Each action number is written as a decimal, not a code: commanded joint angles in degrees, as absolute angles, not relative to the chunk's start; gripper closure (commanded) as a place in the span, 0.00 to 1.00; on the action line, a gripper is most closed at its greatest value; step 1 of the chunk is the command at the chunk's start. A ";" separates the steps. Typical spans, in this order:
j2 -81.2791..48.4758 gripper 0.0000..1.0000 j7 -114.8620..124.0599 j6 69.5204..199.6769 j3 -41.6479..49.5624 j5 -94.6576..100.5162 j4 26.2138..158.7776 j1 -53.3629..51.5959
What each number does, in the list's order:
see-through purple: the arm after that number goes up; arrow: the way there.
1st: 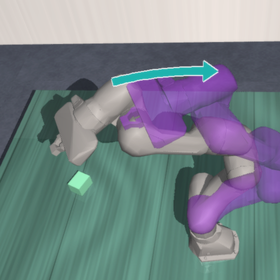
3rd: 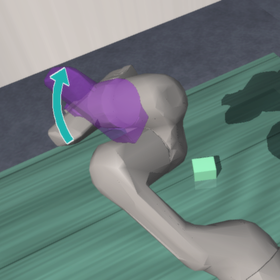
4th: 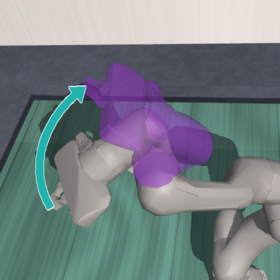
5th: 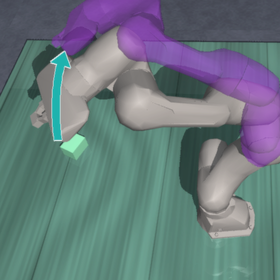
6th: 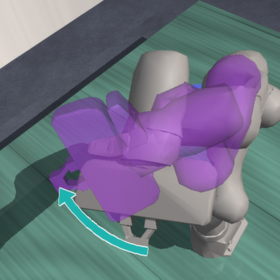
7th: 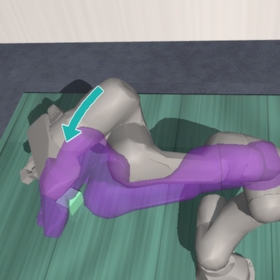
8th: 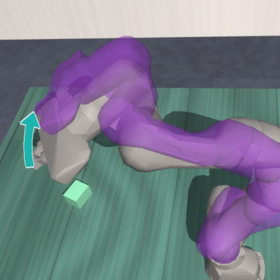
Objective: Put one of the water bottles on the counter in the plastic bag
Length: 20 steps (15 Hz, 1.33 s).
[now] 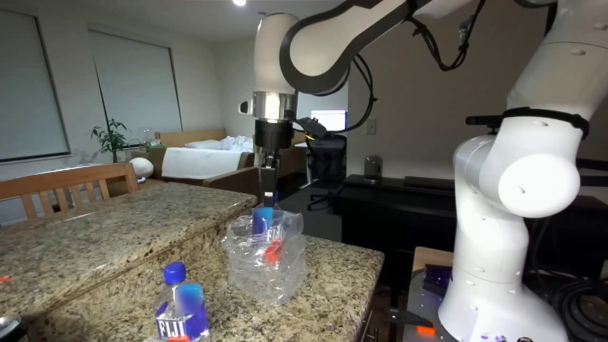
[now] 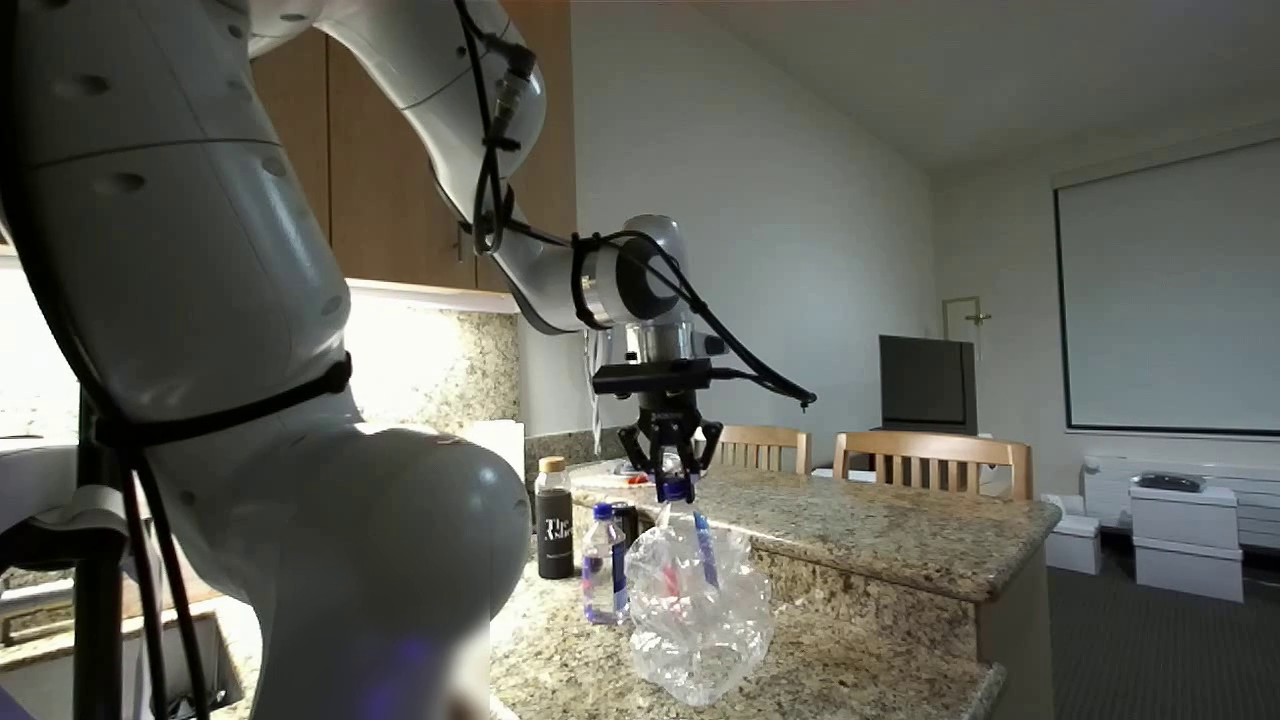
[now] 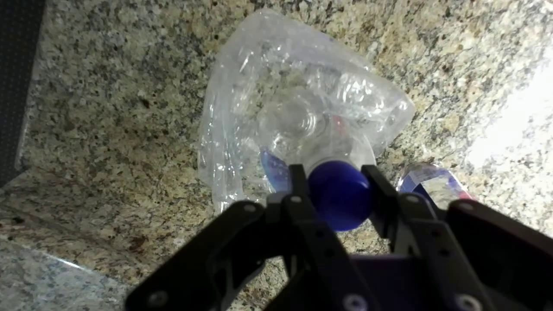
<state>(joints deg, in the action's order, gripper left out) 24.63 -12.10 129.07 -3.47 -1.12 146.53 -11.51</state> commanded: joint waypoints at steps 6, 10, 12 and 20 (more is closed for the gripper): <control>24.93 0.64 -14.55 127.00 -2.16 -4.36 145.59 -11.28; 23.97 0.85 -14.73 127.59 -2.07 -4.61 145.96 -11.49; 23.16 0.85 -14.66 127.92 -2.10 -4.56 146.30 -11.38; 21.13 0.85 -14.00 130.08 -3.01 -3.61 147.33 -11.14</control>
<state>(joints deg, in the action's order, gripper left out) 21.12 -14.37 127.69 -1.91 -4.10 146.01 -11.98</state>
